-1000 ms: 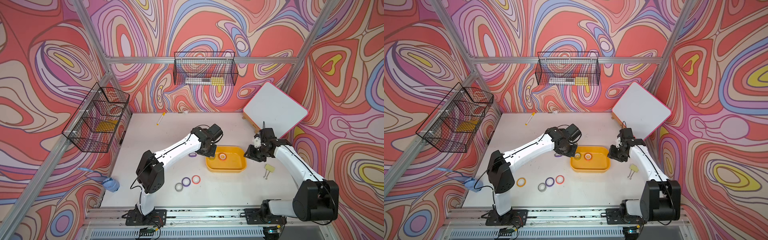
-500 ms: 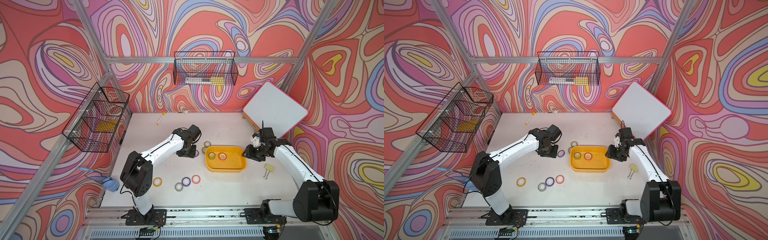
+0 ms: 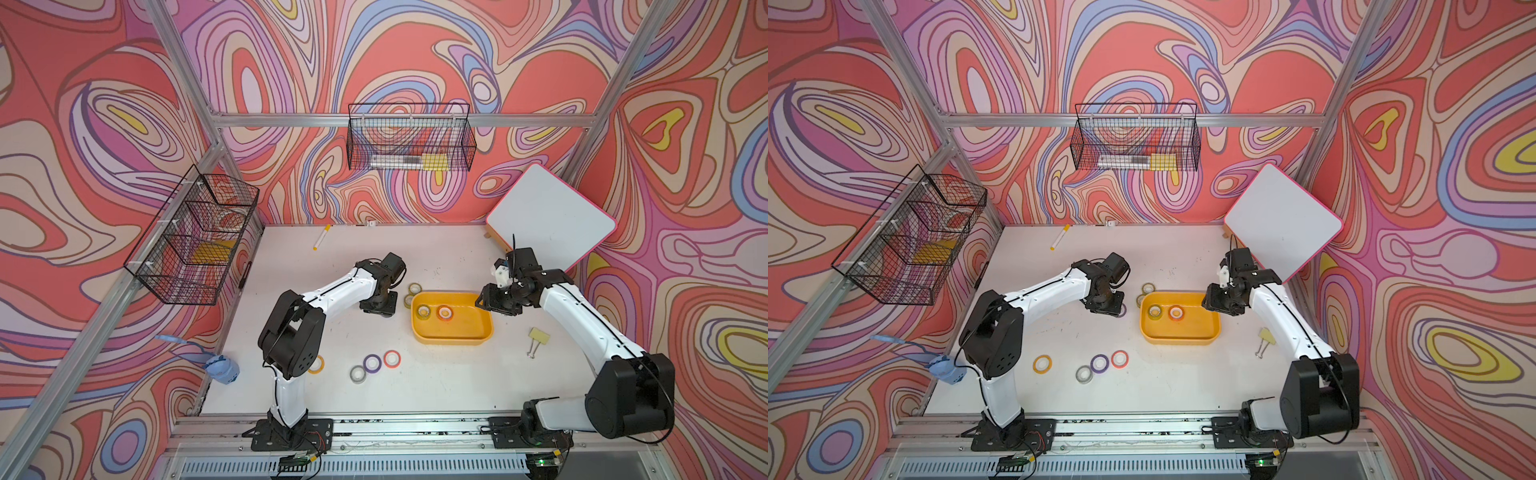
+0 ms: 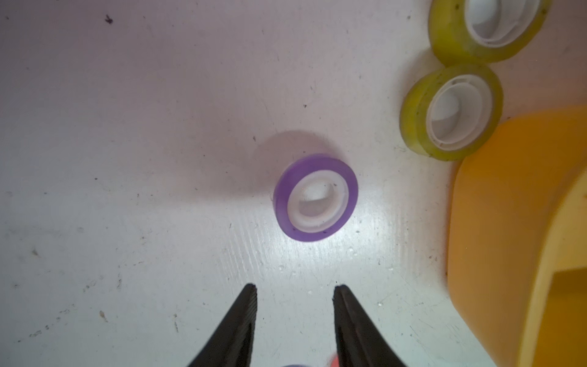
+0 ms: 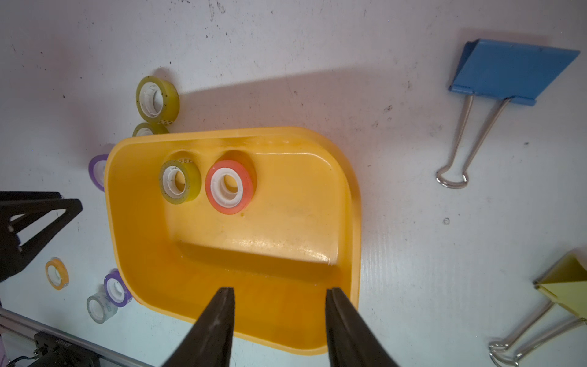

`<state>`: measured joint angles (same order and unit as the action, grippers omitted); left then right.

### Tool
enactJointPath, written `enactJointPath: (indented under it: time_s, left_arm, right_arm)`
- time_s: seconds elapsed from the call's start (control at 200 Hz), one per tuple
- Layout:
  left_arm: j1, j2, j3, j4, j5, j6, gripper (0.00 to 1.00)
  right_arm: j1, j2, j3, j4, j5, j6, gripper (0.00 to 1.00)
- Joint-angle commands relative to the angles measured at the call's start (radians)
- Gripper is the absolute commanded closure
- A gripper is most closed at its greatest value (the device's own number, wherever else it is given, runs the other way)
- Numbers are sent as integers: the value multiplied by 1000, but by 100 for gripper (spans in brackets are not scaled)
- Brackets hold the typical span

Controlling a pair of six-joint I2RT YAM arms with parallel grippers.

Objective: Put the transparent tape into the storage box
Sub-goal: Pick up the tape from the center of the board.

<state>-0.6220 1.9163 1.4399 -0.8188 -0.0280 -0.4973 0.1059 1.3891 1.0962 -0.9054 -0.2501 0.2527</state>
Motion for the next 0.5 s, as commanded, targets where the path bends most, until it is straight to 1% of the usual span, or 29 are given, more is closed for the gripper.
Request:
enactJointPath:
  time_s: [0.0,0.23,0.351,0.496]
  left_arm:
    - [2,40,25,39,14,3,56]
    - [21,92,39,82,14,-3,57]
    - [31,84,23,119,32,-14,57]
    - [36,88,22,135,28,-21,57]
  right_arm:
    - [2,5,22,-6,10,6,52]
    - [3,-8,16,-18,18,4,53]
    - [3,-10,15,-24,23,2,53]
    - [2,-10,14,-24,23,2,53]
